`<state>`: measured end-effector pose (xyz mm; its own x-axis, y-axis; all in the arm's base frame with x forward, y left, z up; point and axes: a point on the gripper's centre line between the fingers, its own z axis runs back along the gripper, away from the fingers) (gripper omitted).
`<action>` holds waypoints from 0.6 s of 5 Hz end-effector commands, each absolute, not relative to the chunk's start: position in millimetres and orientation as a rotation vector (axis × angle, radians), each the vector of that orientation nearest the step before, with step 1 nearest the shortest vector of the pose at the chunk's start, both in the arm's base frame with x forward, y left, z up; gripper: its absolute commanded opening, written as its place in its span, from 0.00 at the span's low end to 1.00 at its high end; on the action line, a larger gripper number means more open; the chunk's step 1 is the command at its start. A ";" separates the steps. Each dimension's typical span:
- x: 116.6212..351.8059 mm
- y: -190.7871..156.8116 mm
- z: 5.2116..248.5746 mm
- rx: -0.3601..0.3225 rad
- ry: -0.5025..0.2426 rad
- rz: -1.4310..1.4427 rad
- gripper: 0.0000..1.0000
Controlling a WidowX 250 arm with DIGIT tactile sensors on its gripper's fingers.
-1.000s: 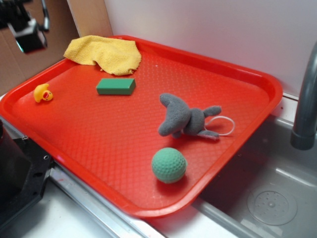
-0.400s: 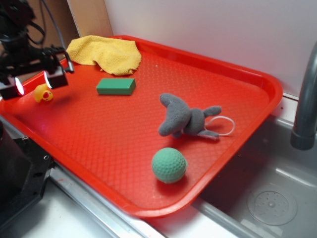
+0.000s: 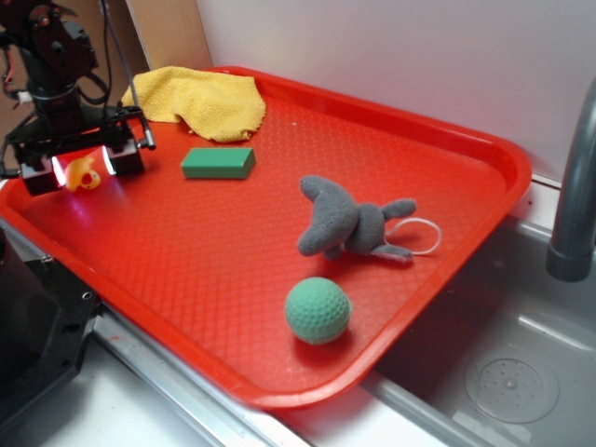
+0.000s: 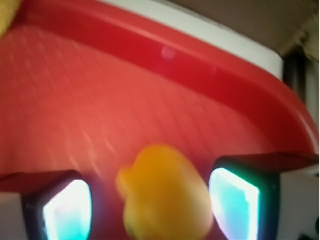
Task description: Grab the yellow duck.
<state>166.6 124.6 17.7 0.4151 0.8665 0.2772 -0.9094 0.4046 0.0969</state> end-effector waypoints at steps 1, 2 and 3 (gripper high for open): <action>170.0 128.3 15.0 0.261 -0.197 1.127 0.00; 168.1 126.9 17.5 0.255 -0.200 1.122 0.00; 170.7 122.1 37.2 0.219 -0.189 1.039 0.00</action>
<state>167.5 114.4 25.9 0.5068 0.8360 0.2104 -0.8620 0.4932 0.1168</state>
